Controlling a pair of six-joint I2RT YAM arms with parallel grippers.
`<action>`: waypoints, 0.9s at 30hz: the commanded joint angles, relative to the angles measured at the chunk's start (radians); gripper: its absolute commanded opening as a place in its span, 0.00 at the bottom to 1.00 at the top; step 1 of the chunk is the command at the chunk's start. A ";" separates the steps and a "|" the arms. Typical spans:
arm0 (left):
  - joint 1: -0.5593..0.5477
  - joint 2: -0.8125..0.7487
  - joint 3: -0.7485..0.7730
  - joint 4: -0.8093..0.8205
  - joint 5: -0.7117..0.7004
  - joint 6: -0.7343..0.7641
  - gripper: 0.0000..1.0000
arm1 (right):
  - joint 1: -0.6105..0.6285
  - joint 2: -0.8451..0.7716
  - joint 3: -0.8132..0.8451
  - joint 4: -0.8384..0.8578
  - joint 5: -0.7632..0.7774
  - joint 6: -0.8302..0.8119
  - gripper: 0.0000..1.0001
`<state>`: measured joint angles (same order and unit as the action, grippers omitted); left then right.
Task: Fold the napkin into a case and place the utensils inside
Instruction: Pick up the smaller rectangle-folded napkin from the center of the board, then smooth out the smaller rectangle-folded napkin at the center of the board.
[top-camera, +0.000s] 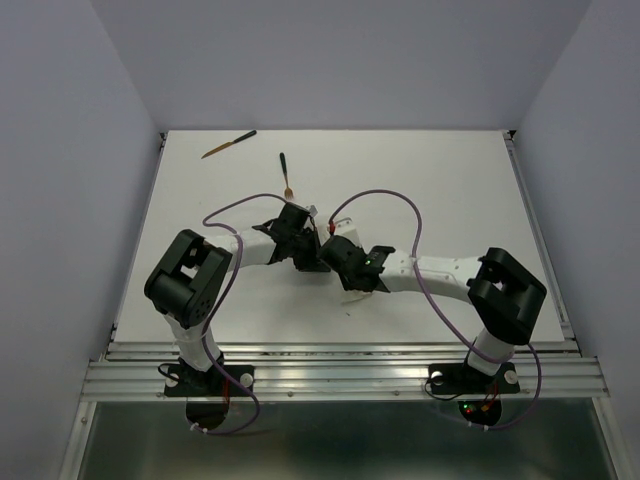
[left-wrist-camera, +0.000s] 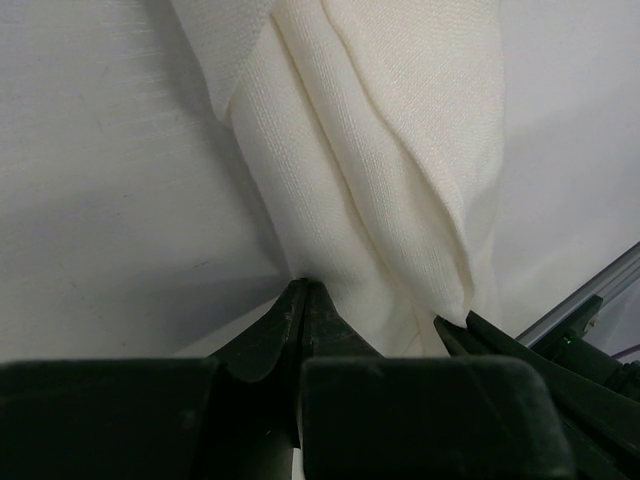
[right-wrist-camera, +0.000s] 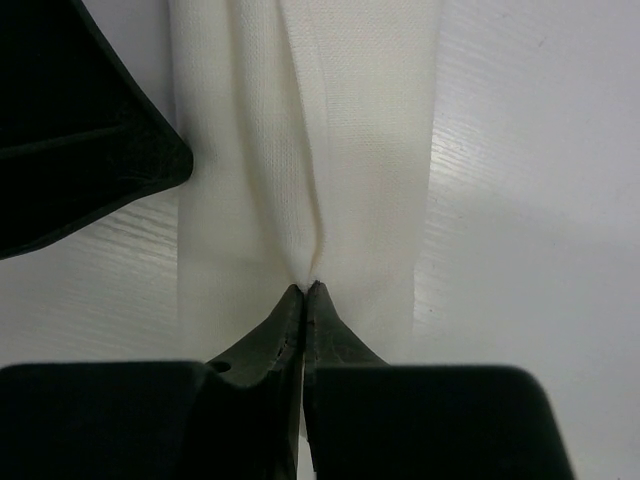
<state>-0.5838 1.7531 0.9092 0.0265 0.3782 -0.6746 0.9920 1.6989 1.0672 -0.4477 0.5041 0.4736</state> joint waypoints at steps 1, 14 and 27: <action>-0.010 -0.012 -0.012 0.023 0.018 0.000 0.09 | 0.019 -0.033 0.048 -0.002 0.042 0.007 0.01; -0.013 -0.003 -0.020 0.041 0.027 -0.006 0.09 | 0.019 -0.065 0.066 0.029 -0.009 -0.003 0.01; -0.016 0.006 -0.020 0.053 0.034 -0.011 0.09 | 0.028 -0.024 0.106 0.055 -0.067 -0.001 0.01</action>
<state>-0.5896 1.7535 0.9031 0.0570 0.3935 -0.6834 1.0039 1.6695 1.1213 -0.4404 0.4534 0.4713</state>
